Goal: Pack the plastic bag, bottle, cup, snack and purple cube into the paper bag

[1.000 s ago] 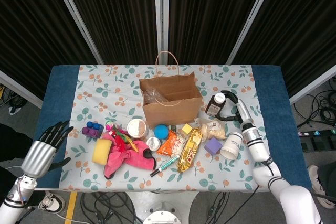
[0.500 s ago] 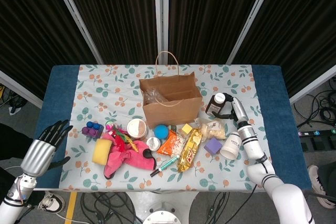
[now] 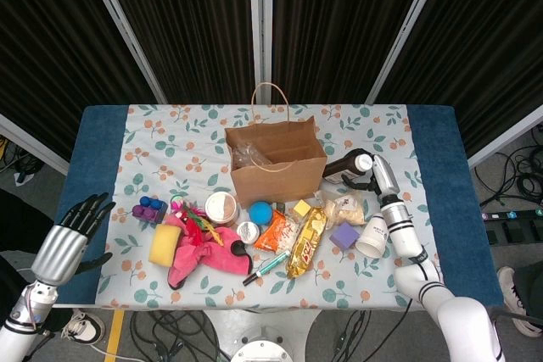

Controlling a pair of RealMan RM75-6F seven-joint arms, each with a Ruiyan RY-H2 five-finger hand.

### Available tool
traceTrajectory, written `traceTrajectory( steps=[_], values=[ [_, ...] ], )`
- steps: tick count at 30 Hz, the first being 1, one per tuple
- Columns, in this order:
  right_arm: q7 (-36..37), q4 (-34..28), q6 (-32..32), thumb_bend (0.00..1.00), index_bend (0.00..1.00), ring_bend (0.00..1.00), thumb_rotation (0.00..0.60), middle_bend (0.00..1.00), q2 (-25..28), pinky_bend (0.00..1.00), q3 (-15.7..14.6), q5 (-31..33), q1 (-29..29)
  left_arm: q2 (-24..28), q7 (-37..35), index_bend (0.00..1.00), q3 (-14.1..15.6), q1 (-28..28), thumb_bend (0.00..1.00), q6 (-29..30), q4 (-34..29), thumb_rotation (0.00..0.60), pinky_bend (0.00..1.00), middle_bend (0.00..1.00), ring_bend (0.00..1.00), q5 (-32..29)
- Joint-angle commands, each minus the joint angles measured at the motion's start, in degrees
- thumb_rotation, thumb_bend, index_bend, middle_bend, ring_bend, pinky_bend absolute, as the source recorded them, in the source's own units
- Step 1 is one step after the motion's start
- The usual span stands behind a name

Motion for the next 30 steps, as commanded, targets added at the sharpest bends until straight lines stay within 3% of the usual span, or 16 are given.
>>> traceTrajectory(
  steps=[1, 7, 13, 20, 26, 30],
  values=[
    [-0.37, -0.84, 0.51, 0.32, 0.57, 0.32, 0.6, 0.45, 0.54, 0.4, 0.32, 0.26, -0.18, 0.01, -0.12, 0.09, 0.05, 0.04, 0.0, 0.0, 0.03, 0.6, 0.18, 0.08, 0.06, -0.05],
    [-1.51, -3.22, 2.79, 0.35, 0.59, 0.34, 0.6, 0.46, 1.77, 0.42, 0.92, 0.5, -0.63, -0.14, -0.18, 0.09, 0.06, 0.01, 0.0, 0.26, -0.09, 0.6, 0.18, 0.08, 0.06, 0.13],
    [-4.49, -10.17, 11.07, 0.36, 0.6, 0.34, 0.6, 0.47, 5.93, 0.43, 3.46, 0.82, -1.47, -0.18, -0.42, 0.09, 0.04, 0.0, 0.0, 0.55, -0.43, 0.6, 0.18, 0.08, 0.06, 0.25],
    [-13.32, -30.0, 20.18, 0.36, 0.6, 0.36, 0.6, 0.48, 17.21, 0.43, 7.68, 1.48, -4.1, -0.11, -0.86, 0.09, 0.07, 0.08, 0.0, 1.6, -1.63, 0.6, 0.18, 0.08, 0.06, 0.87],
    [-23.76, -49.79, 24.68, 0.36, 0.6, 0.36, 0.6, 0.48, 27.11, 0.43, 10.83, 1.55, -6.39, 0.21, -0.84, 0.09, -0.13, 0.31, 0.0, 2.75, -2.71, 0.6, 0.18, 0.08, 0.06, 1.21],
    [-29.56, -59.53, 26.16, 0.36, 0.6, 0.36, 0.6, 0.48, 31.13, 0.43, 12.66, 1.63, -6.97, 0.68, -0.8, 0.09, -0.22, 0.5, 0.0, 3.52, -3.63, 0.6, 0.18, 0.08, 0.06, 1.47]
  ],
)
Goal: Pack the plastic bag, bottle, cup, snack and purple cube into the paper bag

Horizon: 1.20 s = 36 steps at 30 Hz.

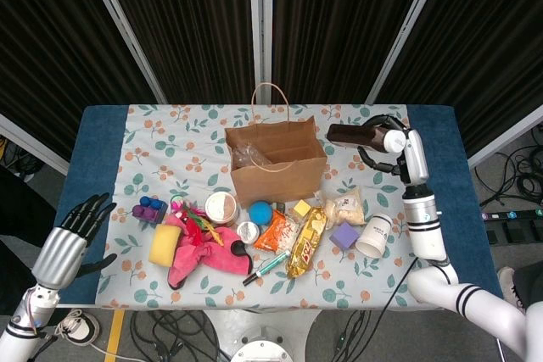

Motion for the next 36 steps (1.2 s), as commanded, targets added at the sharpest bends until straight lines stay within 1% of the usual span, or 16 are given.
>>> traceTrajectory(
  steps=[1, 5, 7, 10, 14, 17, 22, 28, 29, 31, 33, 34, 36],
  values=[
    [-10.59, -14.84, 4.03, 0.36, 0.6, 0.36, 0.6, 0.48, 8.24, 0.43, 3.94, 0.27, -1.73, 0.38, 0.1, 0.09, 0.0, 0.18, 0.0, 0.46, -0.63, 0.6, 0.18, 0.08, 0.06, 0.23],
    [-15.53, -21.35, 3.53, 0.36, 0.6, 0.36, 0.6, 0.48, 10.19, 0.43, 5.85, 1.11, -0.78, 0.86, 0.24, 0.09, 0.0, 0.3, 0.0, 0.83, -1.41, 0.6, 0.18, 0.08, 0.06, 0.46],
    [-17.96, -23.64, 2.63, 0.36, 0.6, 0.36, 0.6, 0.48, 10.43, 0.43, 6.54, 1.79, 0.15, 1.03, 0.24, 0.09, -0.03, 0.47, 0.0, 0.97, -1.68, 0.6, 0.18, 0.08, 0.06, 0.35],
    [-21.08, -25.19, 1.23, 0.36, 0.6, 0.36, 0.6, 0.48, 9.55, 0.43, 6.96, 3.3, 1.54, 1.13, 0.06, 0.09, -0.23, 0.56, 0.0, 0.61, -1.66, 0.6, 0.18, 0.08, 0.06, -0.3],
    [-25.27, -24.91, -1.86, 0.36, 0.6, 0.36, 0.6, 0.48, 6.78, 0.44, 7.2, 6.71, 4.26, 1.19, -0.63, 0.09, -0.49, 0.7, 0.0, 0.33, -1.4, 0.6, 0.18, 0.08, 0.06, -1.04],
    [-26.97, -24.13, -4.21, 0.36, 0.6, 0.36, 0.6, 0.48, 4.63, 0.44, 7.03, 8.89, 6.05, 1.16, -1.15, 0.09, -0.63, 0.73, 0.0, 0.01, -1.05, 0.6, 0.18, 0.08, 0.06, -1.5],
    [-29.44, -22.38, -6.83, 0.36, 0.6, 0.36, 0.6, 0.48, 1.49, 0.43, 5.68, 10.41, 8.03, 1.06, -2.06, 0.09, -1.13, 0.44, 0.0, -1.13, -1.15, 0.6, 0.18, 0.08, 0.06, -2.63],
    [-31.12, -21.29, -8.78, 0.36, 0.61, 0.35, 0.6, 0.48, -1.02, 0.44, 6.06, 12.56, 9.8, 0.7, -2.88, 0.09, -1.57, 0.23, 0.0, -1.42, -0.6, 0.6, 0.18, 0.08, 0.06, -3.07],
    [-31.27, -21.24, -9.1, 0.35, 0.61, 0.35, 0.6, 0.47, -1.21, 0.43, 6.18, 12.92, 10.0, 0.66, -2.99, 0.09, -1.62, 0.23, 0.0, -1.44, -0.49, 0.6, 0.18, 0.08, 0.06, -3.14],
    [-31.28, -21.27, -10.06, 0.3, 0.59, 0.34, 0.6, 0.46, -1.4, 0.43, 6.31, 13.67, 10.32, 0.56, -3.33, 0.09, -1.66, 0.3, 0.0, -1.53, -0.25, 0.6, 0.18, 0.08, 0.06, -3.36],
    [-30.77, -21.54, -11.14, 0.2, 0.52, 0.3, 0.6, 0.41, -1.23, 0.39, 6.46, 14.37, 10.44, 0.49, -3.56, 0.09, -1.68, 0.39, 0.0, -1.52, 0.0, 0.6, 0.18, 0.08, 0.06, -3.5],
    [-30.32, -21.77, -11.83, 0.18, 0.49, 0.28, 0.6, 0.39, -0.98, 0.36, 6.47, 14.56, 10.46, 0.46, -3.67, 0.09, -1.68, 0.41, 0.0, -1.56, 0.12, 0.6, 0.18, 0.08, 0.06, -3.55],
    [-29.02, -22.24, -13.13, 0.1, 0.39, 0.21, 0.6, 0.33, -0.28, 0.3, 6.56, 14.81, 10.36, 0.4, -3.9, 0.09, -1.68, 0.43, 0.0, -1.65, 0.32, 0.6, 0.18, 0.08, 0.06, -3.65]
  ],
)
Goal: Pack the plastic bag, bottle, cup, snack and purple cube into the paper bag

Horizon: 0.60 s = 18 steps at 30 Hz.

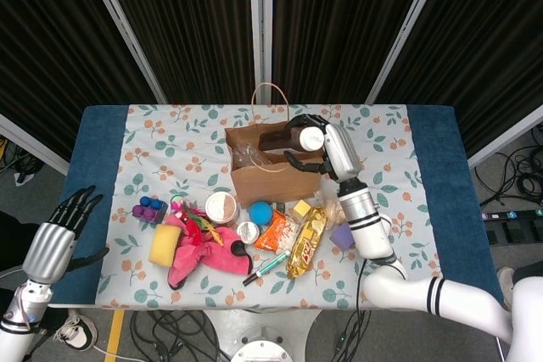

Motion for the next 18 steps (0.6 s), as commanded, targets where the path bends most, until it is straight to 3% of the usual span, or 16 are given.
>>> traceTrajectory(
  steps=[1, 6, 18],
  values=[
    [1.92, -0.75, -1.94, 0.08, 0.36, 0.2, 0.6, 0.32, 1.03, 0.28, 0.22, 0.53, -0.04, -0.07, -0.23, 0.09, -0.01, 0.01, 0.0, -0.17, 0.12, 0.6, 0.18, 0.08, 0.06, -0.13],
    [3.29, -1.17, -3.1, 0.01, 0.3, 0.15, 0.6, 0.31, 2.14, 0.24, 0.17, 0.49, -0.44, -0.1, -0.36, 0.09, -0.17, -0.15, 0.0, -0.46, -0.41, 0.6, 0.18, 0.08, 0.06, -0.27],
    [4.58, -1.09, -2.63, 0.02, 0.29, 0.15, 0.6, 0.31, 3.13, 0.24, 0.37, 0.48, -1.58, -0.23, -0.3, 0.09, -0.31, -0.25, 0.0, -0.54, -0.48, 0.6, 0.18, 0.08, 0.06, -0.22]
  ],
)
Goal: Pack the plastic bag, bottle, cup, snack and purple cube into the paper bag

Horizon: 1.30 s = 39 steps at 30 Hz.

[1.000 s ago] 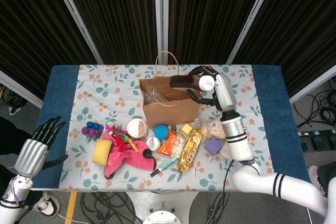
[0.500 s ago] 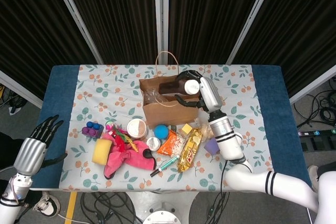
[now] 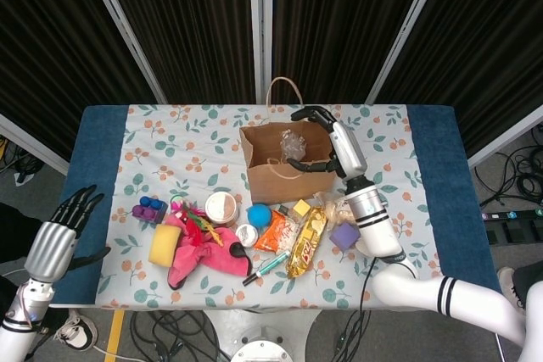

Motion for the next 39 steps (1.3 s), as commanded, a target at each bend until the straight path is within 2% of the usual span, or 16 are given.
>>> traceTrajectory(
  steps=[1, 9, 14, 16, 19, 22, 26, 30, 34, 39],
  values=[
    [0.26, -0.15, 0.19, 0.02, 0.29, 0.15, 0.6, 0.31, 0.27, 0.24, -0.09, -0.37, -0.28, -0.04, 0.04, 0.09, -0.02, -0.04, 0.0, 0.01, -0.01, 0.6, 0.18, 0.08, 0.06, 0.06],
    [1.12, -3.71, 4.05, 0.02, 0.29, 0.15, 0.6, 0.31, 3.2, 0.24, 0.06, -4.21, -2.81, -0.27, 0.15, 0.09, 0.17, -0.03, 0.0, -0.2, 0.14, 0.6, 0.18, 0.08, 0.06, 0.16],
    [-6.19, -8.0, 9.99, 0.02, 0.29, 0.15, 0.6, 0.32, 9.85, 0.24, -1.77, -7.29, -8.01, -0.43, -0.01, 0.09, 0.31, 0.02, 0.0, -0.15, 0.53, 0.6, 0.18, 0.08, 0.06, 0.31],
    [-8.87, -9.99, 11.19, 0.02, 0.29, 0.15, 0.6, 0.32, 13.26, 0.24, -3.39, -7.97, -10.61, -0.38, -0.15, 0.09, 0.27, -0.03, 0.0, -0.14, 0.51, 0.6, 0.18, 0.08, 0.06, 0.32],
    [-13.06, -12.18, 11.25, 0.01, 0.29, 0.15, 0.6, 0.32, 19.52, 0.24, -8.08, -10.27, -14.92, -0.28, -0.04, 0.09, 0.2, -0.23, 0.0, -0.19, 0.32, 0.6, 0.18, 0.08, 0.06, 0.49],
    [-13.03, -12.7, 9.24, 0.01, 0.29, 0.15, 0.6, 0.32, 25.0, 0.24, -13.26, -14.02, -18.09, -0.25, 0.44, 0.09, 0.27, -0.33, 0.0, -0.15, 0.05, 0.6, 0.18, 0.08, 0.06, 0.79],
    [-11.93, -9.74, 6.05, 0.0, 0.29, 0.15, 0.6, 0.32, 29.38, 0.24, -20.04, -19.89, -20.74, -0.12, 1.45, 0.09, 0.46, -0.18, 0.0, 0.17, -0.56, 0.6, 0.18, 0.08, 0.06, 1.18],
    [-12.77, -5.71, 4.08, 0.0, 0.29, 0.15, 0.6, 0.32, 30.34, 0.24, -25.22, -25.58, -21.91, -0.06, 2.18, 0.09, 0.51, -0.01, 0.0, 0.18, -1.0, 0.6, 0.18, 0.08, 0.06, 1.09],
    [-13.37, 0.83, 4.59, 0.0, 0.29, 0.15, 0.6, 0.32, 28.91, 0.23, -28.32, -31.98, -22.03, -0.33, 2.85, 0.09, 0.75, 0.2, 0.0, 0.24, -1.29, 0.6, 0.18, 0.08, 0.06, 1.26],
    [-11.35, 10.89, 7.75, 0.0, 0.29, 0.13, 0.6, 0.3, 25.0, 0.23, -29.88, -40.23, -20.25, -0.75, 3.79, 0.09, 1.07, 0.5, 0.0, 0.51, -1.05, 0.6, 0.18, 0.08, 0.06, 1.66]
  ],
)
